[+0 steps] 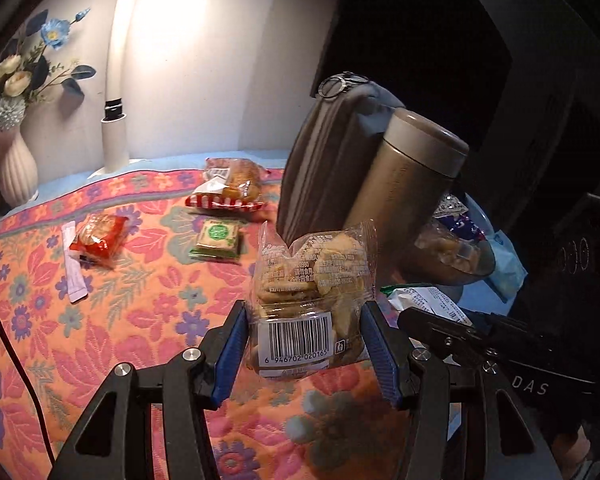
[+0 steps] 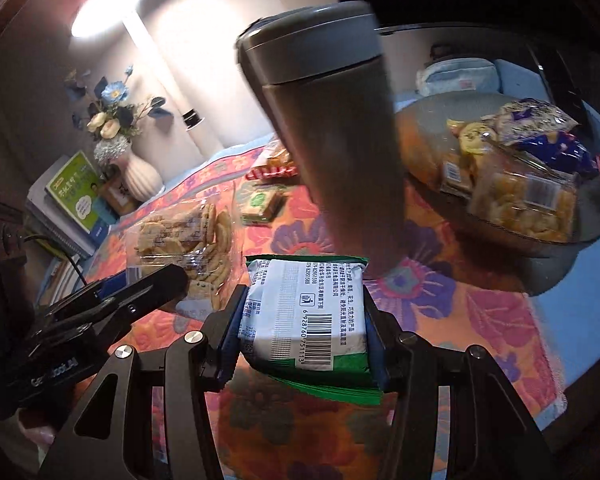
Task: Organize snacks
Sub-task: 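Lift the cookie bag with the left tool while the right tool carries the green pack toward the bowl, then hold both snacks over the glass bowl and open both tools to drop them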
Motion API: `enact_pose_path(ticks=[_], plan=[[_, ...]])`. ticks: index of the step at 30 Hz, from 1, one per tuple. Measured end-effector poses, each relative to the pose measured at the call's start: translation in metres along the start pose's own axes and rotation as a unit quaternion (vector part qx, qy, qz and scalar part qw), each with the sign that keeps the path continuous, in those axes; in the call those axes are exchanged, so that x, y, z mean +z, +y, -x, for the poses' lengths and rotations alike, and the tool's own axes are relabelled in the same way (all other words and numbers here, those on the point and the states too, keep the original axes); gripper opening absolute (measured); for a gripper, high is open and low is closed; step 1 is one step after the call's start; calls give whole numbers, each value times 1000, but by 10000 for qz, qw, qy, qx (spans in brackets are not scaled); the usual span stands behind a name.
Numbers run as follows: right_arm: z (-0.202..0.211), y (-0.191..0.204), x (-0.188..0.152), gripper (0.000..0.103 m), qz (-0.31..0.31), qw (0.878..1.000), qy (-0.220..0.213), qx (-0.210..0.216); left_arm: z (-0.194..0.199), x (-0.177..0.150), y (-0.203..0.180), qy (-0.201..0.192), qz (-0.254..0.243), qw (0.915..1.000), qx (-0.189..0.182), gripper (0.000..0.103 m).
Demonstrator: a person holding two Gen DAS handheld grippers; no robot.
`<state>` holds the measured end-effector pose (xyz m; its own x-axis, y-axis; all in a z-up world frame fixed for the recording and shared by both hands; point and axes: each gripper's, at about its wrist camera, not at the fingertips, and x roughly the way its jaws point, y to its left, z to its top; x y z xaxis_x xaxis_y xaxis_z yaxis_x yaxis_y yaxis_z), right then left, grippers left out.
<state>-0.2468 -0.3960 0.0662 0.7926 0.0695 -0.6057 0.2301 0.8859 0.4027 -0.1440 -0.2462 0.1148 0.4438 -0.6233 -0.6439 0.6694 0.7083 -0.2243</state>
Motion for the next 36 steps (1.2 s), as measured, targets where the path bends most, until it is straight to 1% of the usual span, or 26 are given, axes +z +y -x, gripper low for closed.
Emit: enact_pose_path(ticks=[7, 13, 18, 22, 25, 28, 31, 33, 36], plan=[[17, -32, 0, 50, -227, 9995, -173, -94, -13, 6, -38, 78, -393, 9991, -145, 55], [38, -52, 6, 50, -354, 9983, -433, -161, -23, 18, -62, 37, -607, 9977, -286, 55], [56, -77, 14, 50, -616, 9960, -630, -150, -30, 24, -89, 22, -926, 9950, -368, 55], [69, -98, 25, 50, -712, 9931, -866, -335, -38, 34, -112, 0, -1096, 9926, -513, 55], [78, -110, 40, 50, -714, 9907, -1056, -476, -44, 43, -130, -71, -1171, 9914, -573, 55], [86, -122, 59, 50, -630, 9880, -1250, -646, -52, 53, -149, -103, -1267, 9908, -470, 55], [89, -133, 81, 50, -537, 9860, -1382, -765, -64, 61, -166, -80, -1254, 9915, -342, 55], [87, -139, 96, 51, -475, 9852, -1434, -813, -74, 68, -176, -43, -1231, 9922, -208, 55], [82, -148, 118, 51, -429, 9849, -1466, -815, -90, 77, -193, 32, -1178, 9930, 102, 55]])
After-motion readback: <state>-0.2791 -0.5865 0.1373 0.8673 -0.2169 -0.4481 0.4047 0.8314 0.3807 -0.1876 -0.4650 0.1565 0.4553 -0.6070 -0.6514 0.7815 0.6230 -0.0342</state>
